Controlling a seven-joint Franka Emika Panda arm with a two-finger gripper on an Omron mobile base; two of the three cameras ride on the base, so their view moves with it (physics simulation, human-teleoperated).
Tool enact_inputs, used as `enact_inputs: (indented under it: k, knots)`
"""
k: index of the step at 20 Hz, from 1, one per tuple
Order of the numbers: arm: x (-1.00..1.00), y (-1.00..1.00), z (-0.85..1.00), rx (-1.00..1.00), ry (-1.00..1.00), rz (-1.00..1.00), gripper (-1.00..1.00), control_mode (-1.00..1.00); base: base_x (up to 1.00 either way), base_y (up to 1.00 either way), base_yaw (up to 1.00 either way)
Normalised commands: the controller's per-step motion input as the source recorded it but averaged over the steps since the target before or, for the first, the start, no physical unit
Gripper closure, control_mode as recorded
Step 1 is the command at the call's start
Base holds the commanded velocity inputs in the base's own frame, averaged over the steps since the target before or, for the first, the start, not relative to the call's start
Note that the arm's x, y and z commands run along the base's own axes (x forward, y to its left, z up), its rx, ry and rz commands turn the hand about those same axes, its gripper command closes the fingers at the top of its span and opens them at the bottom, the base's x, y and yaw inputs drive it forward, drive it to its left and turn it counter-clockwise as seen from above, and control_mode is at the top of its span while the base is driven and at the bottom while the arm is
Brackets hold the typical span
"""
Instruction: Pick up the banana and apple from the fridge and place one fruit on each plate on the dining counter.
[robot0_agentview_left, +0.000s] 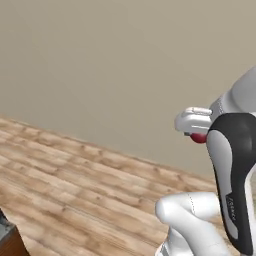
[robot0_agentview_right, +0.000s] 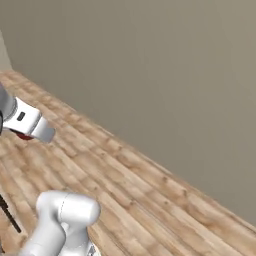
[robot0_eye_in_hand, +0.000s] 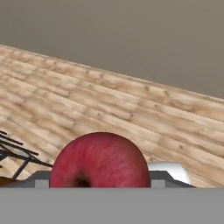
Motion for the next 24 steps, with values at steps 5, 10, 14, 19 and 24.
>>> enact_inputs:
  k: [5, 10, 14, 19, 24]
  knots:
    - [0.00, 0.00, 0.00, 0.00, 0.00, 0.00, 1.00, 1.00, 1.00, 0.00, 0.83]
    - [0.00, 0.00, 0.00, 0.00, 0.00, 0.00, 1.00, 1.00, 1.00, -0.13, 0.84]
    - [0.00, 0.00, 0.00, 0.00, 0.00, 0.00, 1.00, 1.00, 0.97, -0.67, 0.70]
    - [0.00, 0.00, 0.00, 0.00, 0.00, 0.00, 1.00, 1.00, 0.56, -1.00, 0.52]
    - [0.00, 0.00, 0.00, 0.00, 0.00, 0.00, 1.00, 1.00, 0.89, -0.98, 0.33]
